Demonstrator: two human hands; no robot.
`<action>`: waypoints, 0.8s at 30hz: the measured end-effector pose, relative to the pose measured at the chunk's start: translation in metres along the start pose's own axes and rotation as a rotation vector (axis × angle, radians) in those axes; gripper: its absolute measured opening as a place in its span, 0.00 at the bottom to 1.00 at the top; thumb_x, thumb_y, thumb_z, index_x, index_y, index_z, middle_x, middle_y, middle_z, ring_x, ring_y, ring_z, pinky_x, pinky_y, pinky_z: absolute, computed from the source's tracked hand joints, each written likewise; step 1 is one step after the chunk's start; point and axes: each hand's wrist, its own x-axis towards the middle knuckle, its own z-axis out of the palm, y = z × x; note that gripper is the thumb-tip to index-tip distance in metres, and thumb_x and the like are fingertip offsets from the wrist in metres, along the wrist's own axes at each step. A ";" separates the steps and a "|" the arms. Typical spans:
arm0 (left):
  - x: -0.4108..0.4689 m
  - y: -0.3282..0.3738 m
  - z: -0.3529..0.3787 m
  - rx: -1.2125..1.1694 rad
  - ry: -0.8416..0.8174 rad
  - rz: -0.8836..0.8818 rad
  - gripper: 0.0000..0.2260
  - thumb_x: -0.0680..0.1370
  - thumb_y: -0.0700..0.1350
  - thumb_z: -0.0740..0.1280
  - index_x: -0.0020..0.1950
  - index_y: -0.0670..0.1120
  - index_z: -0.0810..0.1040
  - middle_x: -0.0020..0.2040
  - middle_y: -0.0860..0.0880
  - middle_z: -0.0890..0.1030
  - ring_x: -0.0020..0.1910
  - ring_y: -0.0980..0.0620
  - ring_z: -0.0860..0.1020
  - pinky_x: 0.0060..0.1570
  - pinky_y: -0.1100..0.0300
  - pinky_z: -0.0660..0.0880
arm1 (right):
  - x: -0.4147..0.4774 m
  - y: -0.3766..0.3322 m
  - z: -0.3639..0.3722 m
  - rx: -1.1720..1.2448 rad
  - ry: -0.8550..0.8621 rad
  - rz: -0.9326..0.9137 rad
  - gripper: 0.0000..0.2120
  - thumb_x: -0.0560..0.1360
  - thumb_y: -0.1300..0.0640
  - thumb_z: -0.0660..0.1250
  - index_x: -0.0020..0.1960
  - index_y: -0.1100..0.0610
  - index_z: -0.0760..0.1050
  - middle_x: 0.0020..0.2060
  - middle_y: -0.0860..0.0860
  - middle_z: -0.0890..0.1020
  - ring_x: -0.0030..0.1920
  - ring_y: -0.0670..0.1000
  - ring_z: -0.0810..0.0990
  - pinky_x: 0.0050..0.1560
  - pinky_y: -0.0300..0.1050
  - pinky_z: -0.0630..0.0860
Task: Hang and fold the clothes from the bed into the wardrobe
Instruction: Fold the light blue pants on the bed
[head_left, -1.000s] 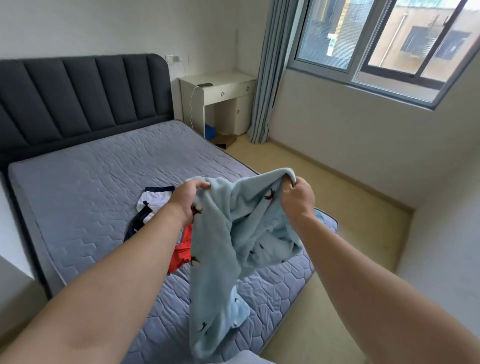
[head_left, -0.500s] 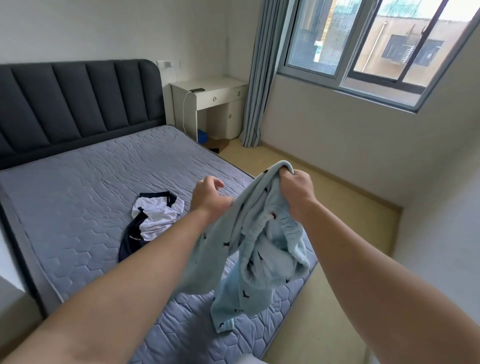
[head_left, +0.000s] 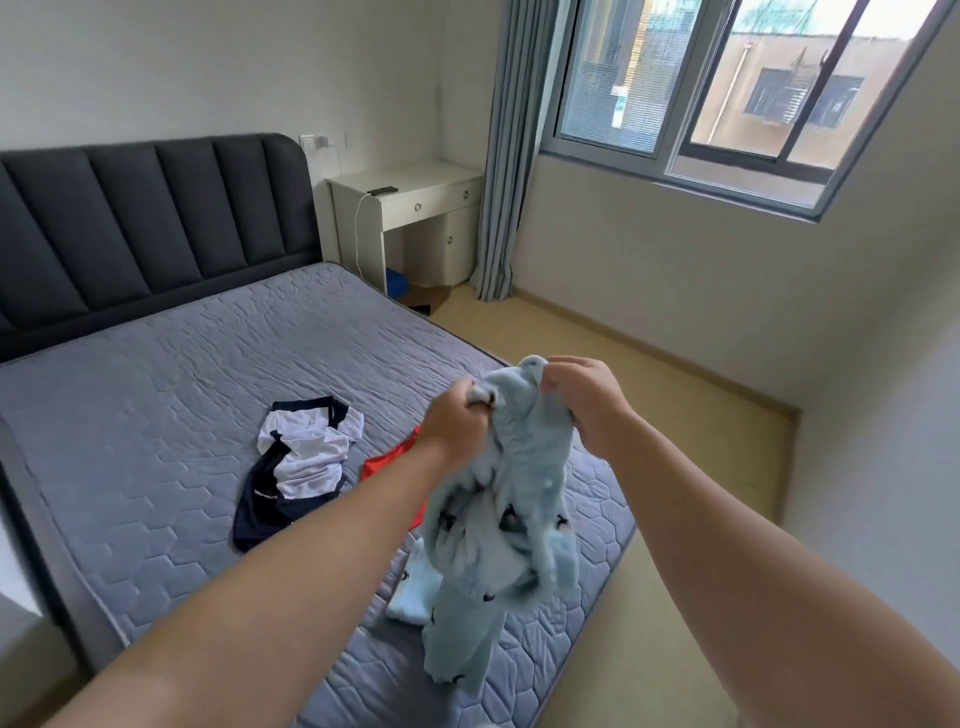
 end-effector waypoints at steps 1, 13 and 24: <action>0.007 0.007 -0.006 0.014 0.039 0.018 0.10 0.75 0.50 0.57 0.45 0.46 0.73 0.39 0.50 0.79 0.41 0.46 0.76 0.37 0.54 0.68 | 0.000 0.004 -0.003 0.035 -0.033 -0.001 0.19 0.65 0.66 0.66 0.54 0.52 0.81 0.44 0.52 0.81 0.42 0.56 0.77 0.42 0.50 0.77; 0.034 0.085 -0.008 0.012 0.091 0.202 0.10 0.71 0.39 0.61 0.42 0.51 0.79 0.38 0.55 0.82 0.43 0.55 0.79 0.40 0.60 0.74 | -0.020 0.066 0.043 -0.149 -0.005 -0.170 0.23 0.67 0.40 0.75 0.56 0.43 0.69 0.50 0.44 0.79 0.47 0.42 0.79 0.38 0.39 0.73; 0.048 0.080 -0.019 -0.309 0.261 -0.041 0.09 0.70 0.40 0.60 0.42 0.45 0.79 0.39 0.49 0.80 0.42 0.48 0.77 0.39 0.56 0.74 | -0.006 0.071 0.010 -0.710 0.139 -0.167 0.21 0.70 0.62 0.62 0.60 0.48 0.67 0.51 0.48 0.73 0.46 0.56 0.75 0.39 0.49 0.73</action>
